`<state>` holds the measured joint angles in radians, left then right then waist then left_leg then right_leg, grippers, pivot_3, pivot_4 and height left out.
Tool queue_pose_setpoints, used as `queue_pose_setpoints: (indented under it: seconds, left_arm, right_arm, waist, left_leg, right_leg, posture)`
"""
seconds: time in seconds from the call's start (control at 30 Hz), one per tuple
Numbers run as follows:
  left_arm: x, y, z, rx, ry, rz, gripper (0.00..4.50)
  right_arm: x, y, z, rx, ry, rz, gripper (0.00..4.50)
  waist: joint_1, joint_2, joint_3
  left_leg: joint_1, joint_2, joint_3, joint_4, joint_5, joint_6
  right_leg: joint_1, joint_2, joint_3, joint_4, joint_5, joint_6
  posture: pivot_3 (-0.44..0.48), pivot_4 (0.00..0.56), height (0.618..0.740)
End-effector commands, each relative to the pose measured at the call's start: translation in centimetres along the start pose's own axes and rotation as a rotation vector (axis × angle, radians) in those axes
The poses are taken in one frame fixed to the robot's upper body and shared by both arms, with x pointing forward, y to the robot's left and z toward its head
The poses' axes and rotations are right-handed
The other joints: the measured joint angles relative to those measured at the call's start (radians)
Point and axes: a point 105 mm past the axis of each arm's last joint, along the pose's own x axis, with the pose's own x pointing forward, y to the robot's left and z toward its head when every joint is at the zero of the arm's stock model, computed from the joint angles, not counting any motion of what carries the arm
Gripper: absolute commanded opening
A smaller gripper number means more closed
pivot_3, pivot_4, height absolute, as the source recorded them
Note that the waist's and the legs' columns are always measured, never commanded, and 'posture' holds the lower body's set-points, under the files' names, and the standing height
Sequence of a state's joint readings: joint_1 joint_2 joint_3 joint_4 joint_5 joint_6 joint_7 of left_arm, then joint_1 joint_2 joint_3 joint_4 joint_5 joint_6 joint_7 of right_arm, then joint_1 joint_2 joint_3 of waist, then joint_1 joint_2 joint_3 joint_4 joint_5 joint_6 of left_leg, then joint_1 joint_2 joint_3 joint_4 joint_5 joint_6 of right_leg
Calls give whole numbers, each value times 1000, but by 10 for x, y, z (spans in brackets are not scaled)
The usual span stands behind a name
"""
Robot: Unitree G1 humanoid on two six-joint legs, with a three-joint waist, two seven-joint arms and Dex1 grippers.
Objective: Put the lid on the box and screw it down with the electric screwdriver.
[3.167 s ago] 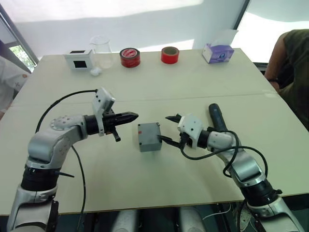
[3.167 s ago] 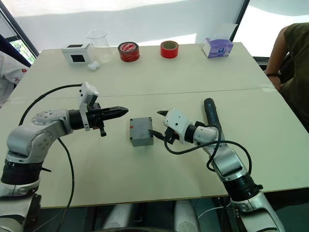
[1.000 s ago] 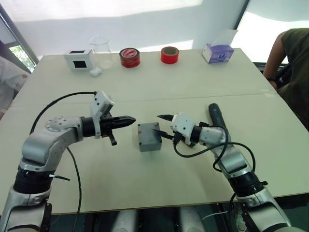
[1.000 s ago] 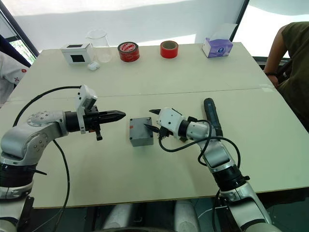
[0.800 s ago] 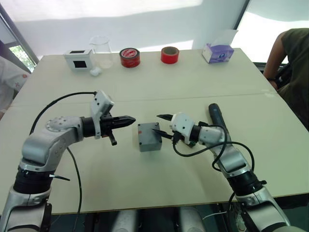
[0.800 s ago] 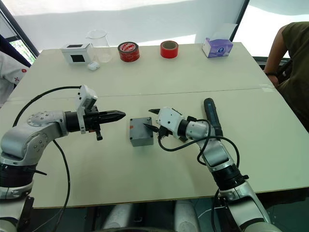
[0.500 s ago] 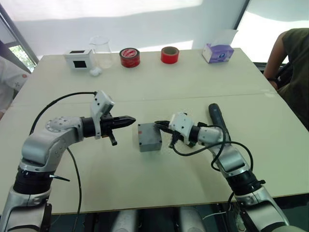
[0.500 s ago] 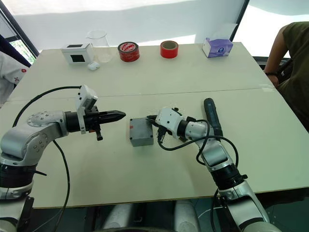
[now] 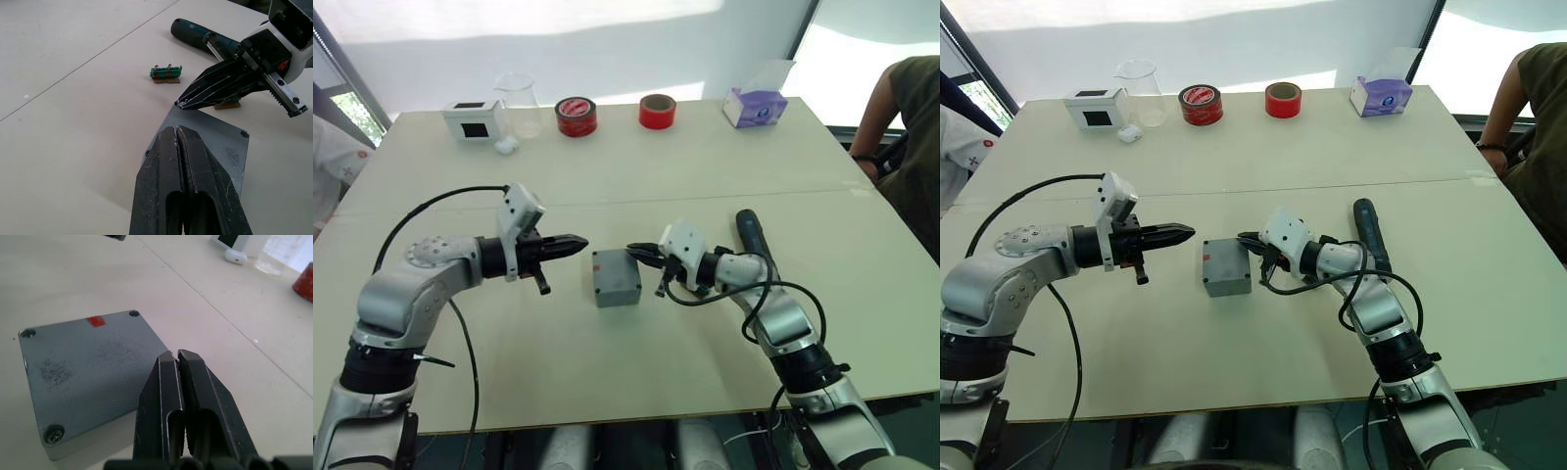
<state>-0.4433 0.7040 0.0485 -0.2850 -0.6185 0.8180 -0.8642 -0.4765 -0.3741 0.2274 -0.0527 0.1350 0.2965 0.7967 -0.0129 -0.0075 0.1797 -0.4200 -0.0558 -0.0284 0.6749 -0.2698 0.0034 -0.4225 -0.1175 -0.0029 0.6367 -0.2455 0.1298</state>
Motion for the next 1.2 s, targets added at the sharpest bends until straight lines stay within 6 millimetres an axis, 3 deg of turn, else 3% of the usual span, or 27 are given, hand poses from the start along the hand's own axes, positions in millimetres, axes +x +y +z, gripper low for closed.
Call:
queue_pose_setpoints:
  seconds: [0.03,0.53,0.63,0.8,1.07,1.13,1.2]
  left_arm:
    - [-1,-1,5,35,-12,2,0]
    - [-1,-4,2,33,-19,8,0]
    - [0,-5,2,32,-21,12,0]
    - [0,-5,3,31,-27,14,0]
    - [2,-6,7,21,-43,9,0]
    - [1,-6,11,9,-65,6,0]
    - [-1,-11,24,7,-115,-36,0]
  right_arm:
    - [1,0,19,52,-42,19,8]
    - [2,-8,13,176,60,10,8]
    - [2,-12,14,186,58,-7,809]
    - [0,-12,18,166,46,-2,2882]
    - [-8,-15,34,182,-26,-2,2882]
    - [-13,-20,42,202,-57,-13,2882]
    - [-29,-37,49,266,-53,-80,2882]
  waist:
    - [0,0,0]
    - [0,0,0]
    - [0,0,0]
    - [0,0,0]
    - [0,0,0]
    - [1,0,0]
    - [2,0,0]
  left_leg:
    - [0,0,0,0,0,0]
    - [0,0,0,0,0,0]
    - [0,0,0,0,0,0]
    - [0,0,0,0,0,0]
    - [0,0,0,0,0,0]
    - [0,0,0,0,0,0]
    - [0,0,0,0,0,0]
  right_leg:
    - [0,0,0,0,0,0]
    - [0,0,0,0,0,0]
    - [0,0,0,0,0,0]
    - [0,0,0,0,0,0]
    - [0,0,0,0,0,0]
    - [0,0,0,0,0,0]
    - [0,0,0,0,0,0]
  posture:
    - [0,150,740]
    - [0,150,740]
    - [0,150,740]
    - [0,150,740]
    - [0,150,740]
    - [0,150,740]
    - [0,150,740]
